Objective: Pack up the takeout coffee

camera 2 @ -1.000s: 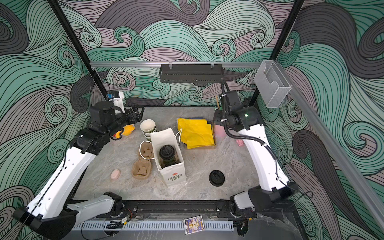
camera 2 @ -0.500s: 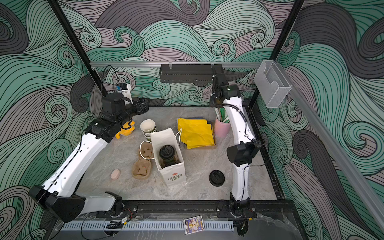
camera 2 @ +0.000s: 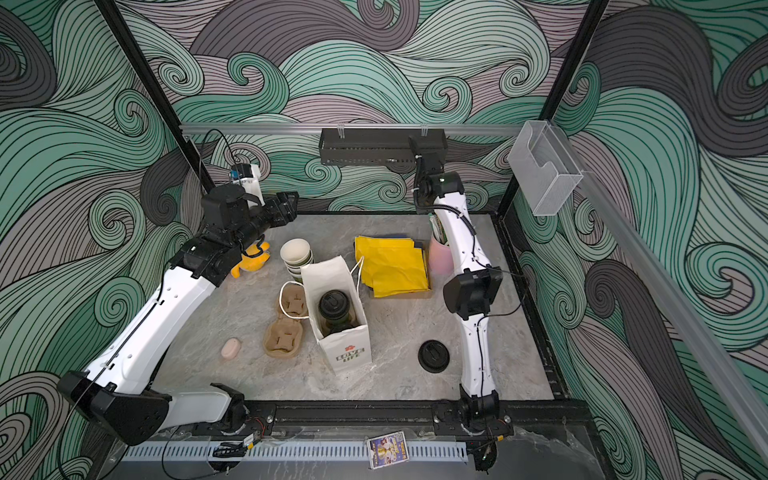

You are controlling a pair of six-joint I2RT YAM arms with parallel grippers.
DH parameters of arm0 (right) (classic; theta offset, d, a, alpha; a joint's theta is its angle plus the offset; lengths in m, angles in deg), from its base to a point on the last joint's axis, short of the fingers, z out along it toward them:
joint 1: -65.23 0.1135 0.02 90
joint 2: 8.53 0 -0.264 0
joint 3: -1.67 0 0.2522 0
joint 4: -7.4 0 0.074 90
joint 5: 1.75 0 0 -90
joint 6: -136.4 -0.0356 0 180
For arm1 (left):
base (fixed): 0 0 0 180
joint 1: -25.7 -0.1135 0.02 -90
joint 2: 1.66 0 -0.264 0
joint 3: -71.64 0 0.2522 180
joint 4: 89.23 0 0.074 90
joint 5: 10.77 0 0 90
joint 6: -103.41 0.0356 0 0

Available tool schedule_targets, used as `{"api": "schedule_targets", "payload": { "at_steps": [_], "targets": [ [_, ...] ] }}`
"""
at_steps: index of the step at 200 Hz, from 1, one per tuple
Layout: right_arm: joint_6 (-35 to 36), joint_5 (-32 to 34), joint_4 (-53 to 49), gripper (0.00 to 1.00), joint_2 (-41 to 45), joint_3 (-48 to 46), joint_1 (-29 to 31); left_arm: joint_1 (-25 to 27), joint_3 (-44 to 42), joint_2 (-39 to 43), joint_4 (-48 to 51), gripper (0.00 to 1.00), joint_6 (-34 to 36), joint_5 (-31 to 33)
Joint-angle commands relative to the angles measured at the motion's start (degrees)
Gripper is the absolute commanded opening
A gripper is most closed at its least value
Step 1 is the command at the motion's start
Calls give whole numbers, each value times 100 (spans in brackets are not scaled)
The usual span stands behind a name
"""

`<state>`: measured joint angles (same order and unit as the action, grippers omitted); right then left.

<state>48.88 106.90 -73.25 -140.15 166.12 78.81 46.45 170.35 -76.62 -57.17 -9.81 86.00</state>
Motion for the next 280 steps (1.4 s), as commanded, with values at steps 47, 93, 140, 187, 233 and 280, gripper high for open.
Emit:
{"api": "schedule_targets", "payload": {
  "at_steps": [47, 93, 140, 187, 233, 280],
  "targets": [
    [330, 340, 572, 43, -355, 20, -84, -27, 108, 227, 181, 73, 99, 88],
    [334, 350, 780, 33, -493, -5, -91, -26, 188, 265, 382, 72, 75, 106],
    [366, 351, 874, 19, -498, -8, -93, -23, 206, 355, 558, 71, 75, 149],
    [367, 251, 971, 9, -285, -47, -94, -27, 182, 481, 698, 70, 44, 220],
    [391, 156, 1185, 5, 232, -458, -87, -27, 36, 665, 710, 70, -64, 297],
    [513, 1, 1943, 5, 1155, -1536, -80, -23, -97, 786, 744, 70, -198, 284]
  ]
}}
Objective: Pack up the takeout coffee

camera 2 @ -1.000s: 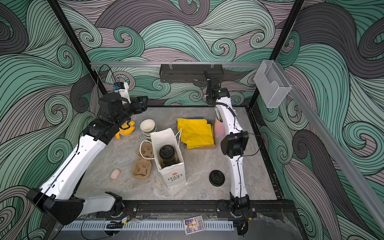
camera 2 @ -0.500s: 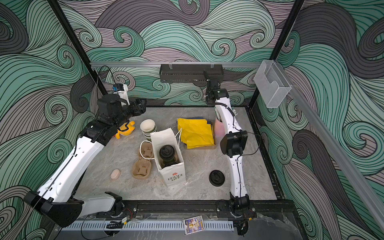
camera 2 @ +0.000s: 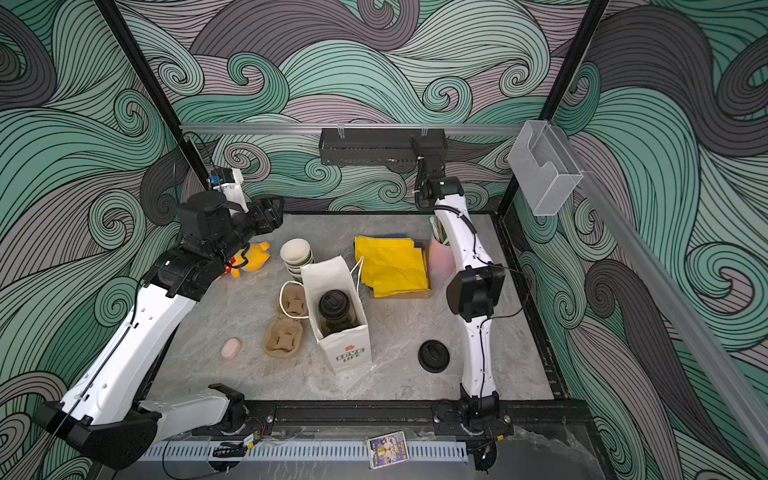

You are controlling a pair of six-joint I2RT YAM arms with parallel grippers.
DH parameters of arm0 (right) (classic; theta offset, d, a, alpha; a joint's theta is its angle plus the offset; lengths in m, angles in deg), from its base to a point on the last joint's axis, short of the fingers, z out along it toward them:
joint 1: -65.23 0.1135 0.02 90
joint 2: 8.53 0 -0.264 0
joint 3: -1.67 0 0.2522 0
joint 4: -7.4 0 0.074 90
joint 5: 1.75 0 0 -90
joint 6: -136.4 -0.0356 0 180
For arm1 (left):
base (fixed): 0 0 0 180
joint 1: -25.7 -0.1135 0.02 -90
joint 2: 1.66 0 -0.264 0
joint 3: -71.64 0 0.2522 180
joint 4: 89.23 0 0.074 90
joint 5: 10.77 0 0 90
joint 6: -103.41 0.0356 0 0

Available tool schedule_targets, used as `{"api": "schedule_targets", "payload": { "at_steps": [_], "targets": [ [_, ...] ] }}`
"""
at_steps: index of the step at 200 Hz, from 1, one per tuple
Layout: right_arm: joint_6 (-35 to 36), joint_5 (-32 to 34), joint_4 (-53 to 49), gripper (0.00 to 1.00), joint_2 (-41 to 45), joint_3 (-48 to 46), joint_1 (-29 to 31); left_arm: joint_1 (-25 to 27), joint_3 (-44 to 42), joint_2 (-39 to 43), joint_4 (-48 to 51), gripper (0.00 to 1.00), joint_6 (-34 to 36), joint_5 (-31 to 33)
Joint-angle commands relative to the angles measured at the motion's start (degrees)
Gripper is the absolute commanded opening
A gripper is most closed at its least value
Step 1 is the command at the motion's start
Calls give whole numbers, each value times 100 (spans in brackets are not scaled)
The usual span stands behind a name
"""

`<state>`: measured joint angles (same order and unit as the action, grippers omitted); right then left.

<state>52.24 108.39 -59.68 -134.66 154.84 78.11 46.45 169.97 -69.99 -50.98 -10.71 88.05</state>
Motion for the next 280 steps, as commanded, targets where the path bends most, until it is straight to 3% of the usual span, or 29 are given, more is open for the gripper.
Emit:
{"api": "schedule_targets", "payload": {
  "at_steps": [1, 63, 109, 136, 164, 189, 218, 252, 280],
  "targets": [
    [174, -145, 595, 5, 624, -434, -8, -25, -62, 126, 126, 70, -105, 73],
    [183, -340, 1611, 5, 1528, -1448, -5, -22, -64, 169, 462, 69, -295, -80],
    [486, -677, 2382, 5, 2364, -1847, 150, -21, 81, 427, 1423, 68, -478, 23],
    [647, -681, 2240, 5, 2820, -1813, 448, -27, 390, 579, 2425, 68, -478, -20],
    [440, -722, 1698, 5, 3334, -1601, 965, -27, 1846, 152, 4304, 70, -251, -143],
    [-147, -1112, 600, 5, 3487, -868, 1415, -164, 3046, -434, 5637, 73, -420, -1207],
    [-1331, -2300, -573, 4, 3318, 377, 1525, -408, 3557, -888, 6551, 71, -731, -2808],
    [-2332, -3150, -381, 2, 3390, 452, 1960, -433, 2504, -689, 6577, 72, -944, -4311],
    [-2545, -3104, -84, 2, 3571, -146, 2530, -438, 1561, 5, 5742, 73, -1211, -4652]
  ]
}}
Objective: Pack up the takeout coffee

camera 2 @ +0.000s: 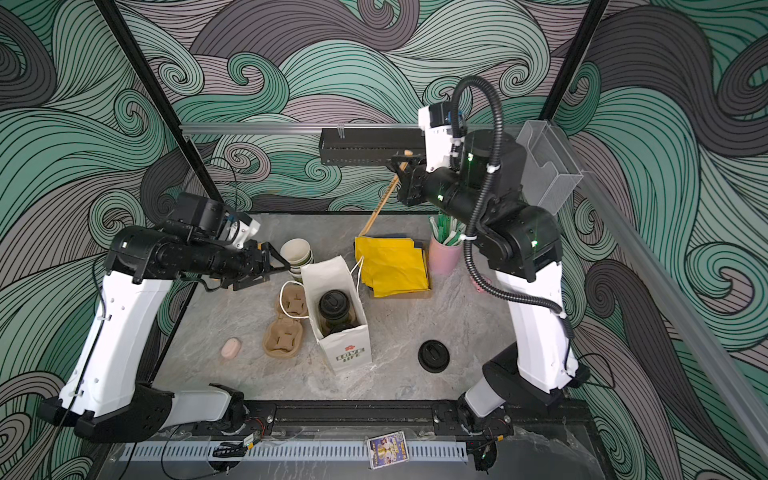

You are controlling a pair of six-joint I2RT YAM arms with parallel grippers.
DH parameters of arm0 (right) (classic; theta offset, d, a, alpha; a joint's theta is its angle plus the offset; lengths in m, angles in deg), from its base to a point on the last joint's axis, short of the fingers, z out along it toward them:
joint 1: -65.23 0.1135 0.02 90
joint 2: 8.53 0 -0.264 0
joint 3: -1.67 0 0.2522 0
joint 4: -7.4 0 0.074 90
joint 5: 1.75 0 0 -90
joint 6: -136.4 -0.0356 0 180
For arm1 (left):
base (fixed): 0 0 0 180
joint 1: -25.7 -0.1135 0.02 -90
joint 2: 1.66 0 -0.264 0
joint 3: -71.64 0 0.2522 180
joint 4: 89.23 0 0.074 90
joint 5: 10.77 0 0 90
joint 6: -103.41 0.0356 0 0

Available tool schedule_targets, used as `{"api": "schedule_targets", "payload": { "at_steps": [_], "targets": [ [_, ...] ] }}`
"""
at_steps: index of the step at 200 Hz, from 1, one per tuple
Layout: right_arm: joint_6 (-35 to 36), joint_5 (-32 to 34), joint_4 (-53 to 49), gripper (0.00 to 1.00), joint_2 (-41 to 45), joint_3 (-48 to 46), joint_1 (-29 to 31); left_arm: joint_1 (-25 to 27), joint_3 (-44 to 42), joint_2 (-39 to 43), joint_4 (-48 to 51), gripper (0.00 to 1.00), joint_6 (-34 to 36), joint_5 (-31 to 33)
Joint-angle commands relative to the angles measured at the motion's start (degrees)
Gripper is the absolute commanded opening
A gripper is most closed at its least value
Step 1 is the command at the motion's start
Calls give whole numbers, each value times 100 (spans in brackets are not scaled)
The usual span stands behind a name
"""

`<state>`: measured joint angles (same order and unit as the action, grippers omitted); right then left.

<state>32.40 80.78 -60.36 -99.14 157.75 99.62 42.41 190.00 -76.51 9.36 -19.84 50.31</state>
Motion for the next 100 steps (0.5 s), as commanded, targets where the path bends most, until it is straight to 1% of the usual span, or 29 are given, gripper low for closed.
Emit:
{"api": "schedule_targets", "payload": {
  "at_steps": [1, 17, 37, 51, 85, 100],
  "targets": [
    [-560, -335, -11, 2, 27, -453, 408, -35, -476, 683, -332, 73, -305, -877],
    [-556, -120, 82, 1, 142, -962, 729, -35, -966, 1075, -765, 73, -406, -850],
    [-469, 218, 91, 1, 208, -1499, 1098, -36, -1430, 1358, -983, 69, -427, -579],
    [-484, 358, 42, 1, 201, -1803, 1266, -42, -1747, 1467, -1124, 63, -451, -476],
    [-723, 469, -140, 0, 12, -2272, 1574, -35, -2293, 1672, -1680, 47, -627, -569],
    [-782, 558, -135, 0, -47, -2562, 1777, -36, -2478, 1746, -1834, 41, -660, -611]
  ]
}}
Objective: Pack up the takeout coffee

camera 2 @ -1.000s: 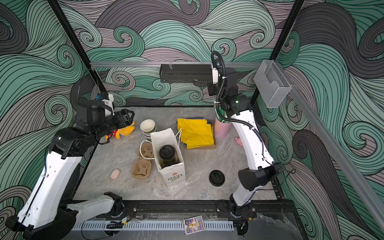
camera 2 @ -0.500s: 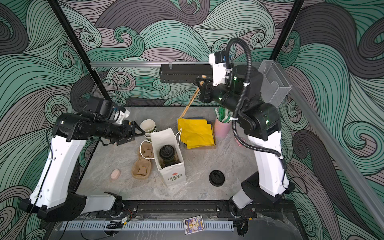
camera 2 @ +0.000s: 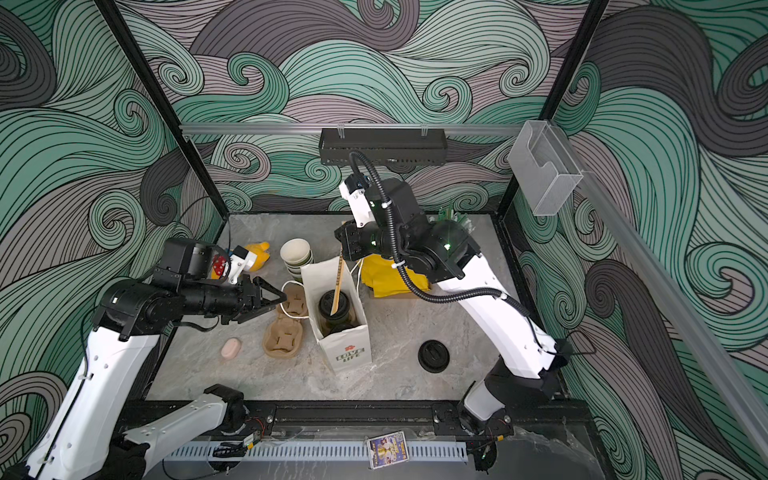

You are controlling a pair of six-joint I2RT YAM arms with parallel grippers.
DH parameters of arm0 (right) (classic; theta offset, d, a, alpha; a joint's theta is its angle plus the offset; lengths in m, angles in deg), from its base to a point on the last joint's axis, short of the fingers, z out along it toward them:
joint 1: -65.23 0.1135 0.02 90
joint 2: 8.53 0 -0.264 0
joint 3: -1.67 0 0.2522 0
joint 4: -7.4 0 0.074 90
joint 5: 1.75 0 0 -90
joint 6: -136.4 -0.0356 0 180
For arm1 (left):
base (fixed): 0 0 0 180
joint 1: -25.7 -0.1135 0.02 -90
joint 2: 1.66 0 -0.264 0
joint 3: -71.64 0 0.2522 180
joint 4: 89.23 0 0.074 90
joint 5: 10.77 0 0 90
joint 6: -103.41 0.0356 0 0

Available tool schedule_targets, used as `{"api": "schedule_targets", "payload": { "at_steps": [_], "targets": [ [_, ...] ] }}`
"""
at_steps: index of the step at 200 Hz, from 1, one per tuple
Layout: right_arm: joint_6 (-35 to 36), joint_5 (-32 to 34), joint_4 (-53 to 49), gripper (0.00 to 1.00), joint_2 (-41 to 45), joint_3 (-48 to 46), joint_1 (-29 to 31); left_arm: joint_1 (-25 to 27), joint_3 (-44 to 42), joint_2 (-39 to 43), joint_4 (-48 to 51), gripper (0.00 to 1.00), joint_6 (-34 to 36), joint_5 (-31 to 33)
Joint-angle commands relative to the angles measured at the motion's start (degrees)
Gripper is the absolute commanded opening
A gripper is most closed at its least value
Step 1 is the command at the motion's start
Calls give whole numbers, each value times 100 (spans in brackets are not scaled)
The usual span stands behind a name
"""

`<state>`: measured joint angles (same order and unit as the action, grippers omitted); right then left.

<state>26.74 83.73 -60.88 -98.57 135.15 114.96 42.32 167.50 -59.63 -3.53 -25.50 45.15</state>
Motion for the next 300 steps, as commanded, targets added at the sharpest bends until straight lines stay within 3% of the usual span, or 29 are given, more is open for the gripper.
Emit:
{"api": "schedule_targets", "payload": {
  "at_steps": [1, 49, 89, 114, 136, 167, 197, 229, 256, 276, 300],
  "targets": [
    [-219, 269, -71, 0, -107, -327, 258, -27, -238, 63, -547, 41, -96, -97],
    [-557, 286, 170, 1, -341, -1339, 540, -29, -505, 116, -643, 19, -55, -228],
    [-955, -506, 230, 6, -664, -1615, 598, -32, -635, 171, -744, 5, -51, -309],
    [-1014, -681, 58, 22, -790, -1556, 599, -27, -675, 179, -773, 0, -55, -300],
    [-941, -451, -58, 48, -752, -1230, 590, -28, -696, 205, -795, 0, -46, -294],
    [-481, 94, -763, 55, -754, 178, 484, -33, -729, 245, -803, 0, -11, -274],
    [79, 998, -1603, 53, -569, 1364, -80, -26, -768, 257, -901, 0, -20, -315],
    [235, 1584, -1763, 51, -137, 786, -1672, -25, -834, 295, -1056, 0, -19, -312],
    [287, 1676, -1790, 49, -361, 412, -2760, -34, -826, 369, -1088, 19, -3, -173],
    [304, 1746, -1796, 57, -760, 292, -3236, -31, -795, 447, -1148, 34, 7, -26],
    [414, 1728, -1788, 63, -1371, 398, -3529, -27, -788, 543, -1243, 42, -52, 127]
  ]
}}
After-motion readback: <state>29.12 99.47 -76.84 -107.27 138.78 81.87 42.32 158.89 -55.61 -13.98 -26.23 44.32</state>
